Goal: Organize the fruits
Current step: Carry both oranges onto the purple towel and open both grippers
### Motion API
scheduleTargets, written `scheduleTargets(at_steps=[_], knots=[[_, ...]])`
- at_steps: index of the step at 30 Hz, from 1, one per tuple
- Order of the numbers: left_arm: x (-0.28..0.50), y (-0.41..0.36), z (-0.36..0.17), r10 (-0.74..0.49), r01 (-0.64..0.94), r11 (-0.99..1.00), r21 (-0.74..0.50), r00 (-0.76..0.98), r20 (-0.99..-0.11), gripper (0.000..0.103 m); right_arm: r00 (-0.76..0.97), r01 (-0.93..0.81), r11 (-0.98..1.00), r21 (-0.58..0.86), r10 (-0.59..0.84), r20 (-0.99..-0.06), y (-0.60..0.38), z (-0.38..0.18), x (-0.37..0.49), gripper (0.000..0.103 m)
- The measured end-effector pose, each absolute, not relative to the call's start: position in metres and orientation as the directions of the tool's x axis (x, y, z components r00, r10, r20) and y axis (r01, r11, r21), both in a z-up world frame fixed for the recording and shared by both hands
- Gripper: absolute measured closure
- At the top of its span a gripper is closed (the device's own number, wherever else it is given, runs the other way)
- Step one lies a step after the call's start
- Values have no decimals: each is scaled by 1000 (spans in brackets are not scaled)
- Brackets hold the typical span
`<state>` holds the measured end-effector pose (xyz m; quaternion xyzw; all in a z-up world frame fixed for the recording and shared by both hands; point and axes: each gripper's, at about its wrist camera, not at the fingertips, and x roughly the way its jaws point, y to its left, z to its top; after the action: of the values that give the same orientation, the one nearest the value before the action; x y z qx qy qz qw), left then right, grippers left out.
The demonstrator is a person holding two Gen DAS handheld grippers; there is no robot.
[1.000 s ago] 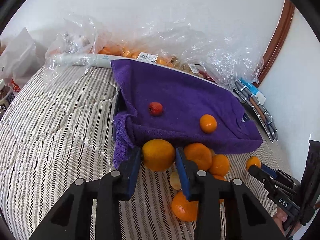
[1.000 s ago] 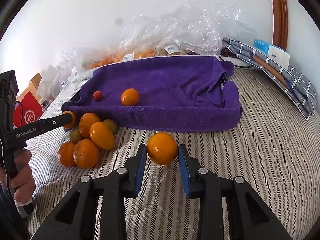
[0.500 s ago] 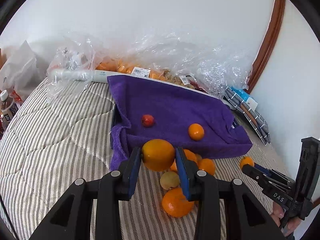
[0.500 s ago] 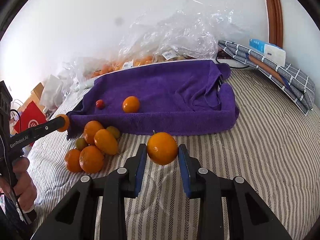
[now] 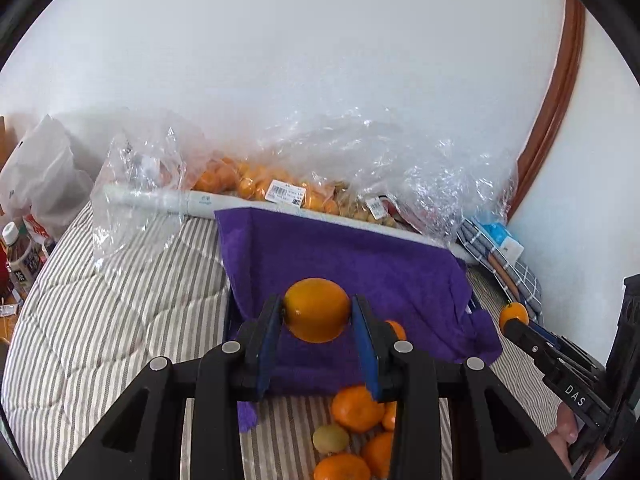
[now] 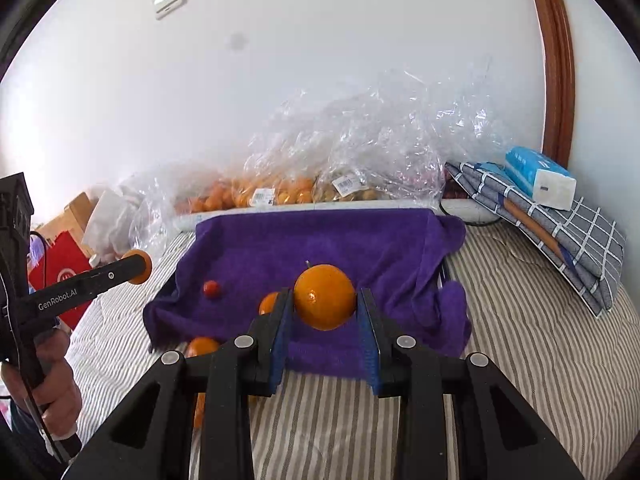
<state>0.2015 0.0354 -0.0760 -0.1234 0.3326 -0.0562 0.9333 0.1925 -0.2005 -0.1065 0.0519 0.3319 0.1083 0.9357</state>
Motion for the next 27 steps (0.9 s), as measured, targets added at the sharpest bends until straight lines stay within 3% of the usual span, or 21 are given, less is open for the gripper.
scheduleTargets(at_steps=[27], knots=[[234,34,-132,-182,-7,967,-256,687,-704,69,671,-114,970,216,236,-703,-205,-157,243,71]])
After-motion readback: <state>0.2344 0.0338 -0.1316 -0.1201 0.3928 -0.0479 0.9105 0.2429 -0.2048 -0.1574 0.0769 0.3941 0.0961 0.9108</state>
